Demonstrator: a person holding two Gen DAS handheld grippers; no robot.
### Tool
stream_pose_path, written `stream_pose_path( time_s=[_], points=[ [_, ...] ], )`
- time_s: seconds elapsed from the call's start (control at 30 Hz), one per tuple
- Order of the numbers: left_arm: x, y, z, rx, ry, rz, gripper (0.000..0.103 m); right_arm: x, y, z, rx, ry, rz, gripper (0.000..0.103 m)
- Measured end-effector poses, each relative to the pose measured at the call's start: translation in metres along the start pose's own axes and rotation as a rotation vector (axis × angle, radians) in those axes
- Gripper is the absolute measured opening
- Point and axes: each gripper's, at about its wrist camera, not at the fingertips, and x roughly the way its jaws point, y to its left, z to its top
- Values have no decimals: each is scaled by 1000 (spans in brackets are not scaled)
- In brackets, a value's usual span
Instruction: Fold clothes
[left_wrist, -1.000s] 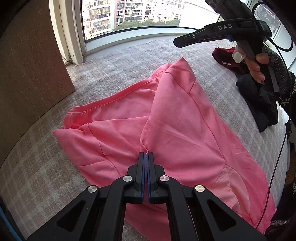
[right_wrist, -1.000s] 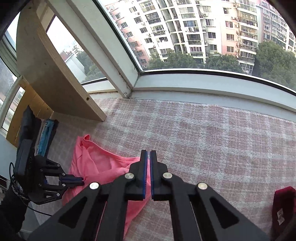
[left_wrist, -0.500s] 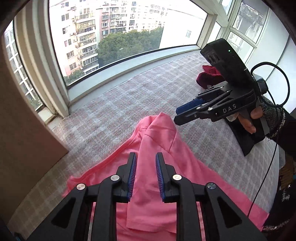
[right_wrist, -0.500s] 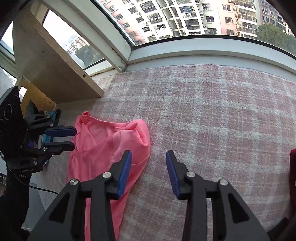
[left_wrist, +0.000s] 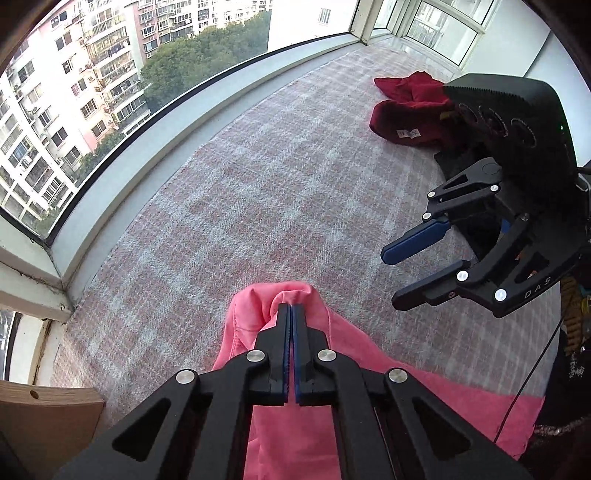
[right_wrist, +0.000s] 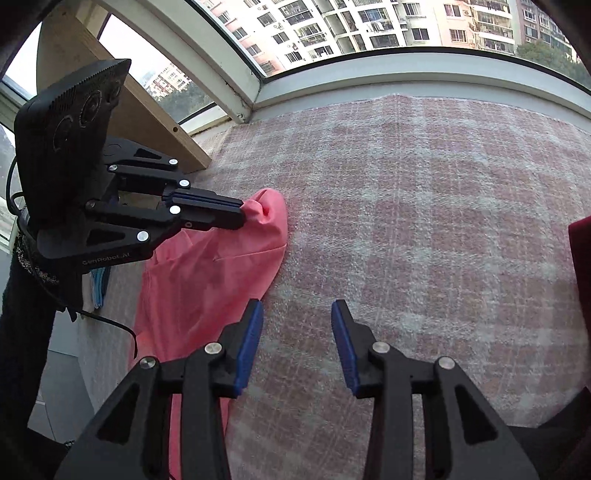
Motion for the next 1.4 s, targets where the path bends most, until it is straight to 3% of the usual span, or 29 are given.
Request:
stream_pose_path(
  time_s=[0.17, 0.4, 0.6, 0.77, 0.83, 0.97, 1.17, 1.33, 1.4],
  points=[
    [-12, -1, -6, -5, -14, 5, 0, 13, 12, 1, -33, 13, 29, 38],
    [-62, 26, -39, -166, -175, -97, 0, 14, 20, -2, -51, -19, 94, 38],
    [-68, 32, -44, -186, -185, -80, 0, 34, 39, 1, -109, 33, 94, 38],
    [-37, 15, -10, -161, -124, -124, 4, -2, 10, 12, 7, -53, -41, 38],
    [-44, 13, -18, -145, -139, -75, 6, -15, 2, 16, 19, -73, -49, 38],
    [-55, 22, -44, -164, -142, 25, 21, -12, 15, 24, -68, -79, -60, 38],
    [-29, 18, -98, -164, 1, 60, 24, 17, 26, 48, -139, -37, -44, 38],
    [-12, 14, -113, -164, 37, 76, 22, 22, 29, 66, -92, -2, -20, 38],
    [-14, 12, -114, -157, 14, 66, 3, 23, 30, 71, -82, 14, -21, 38]
  ],
)
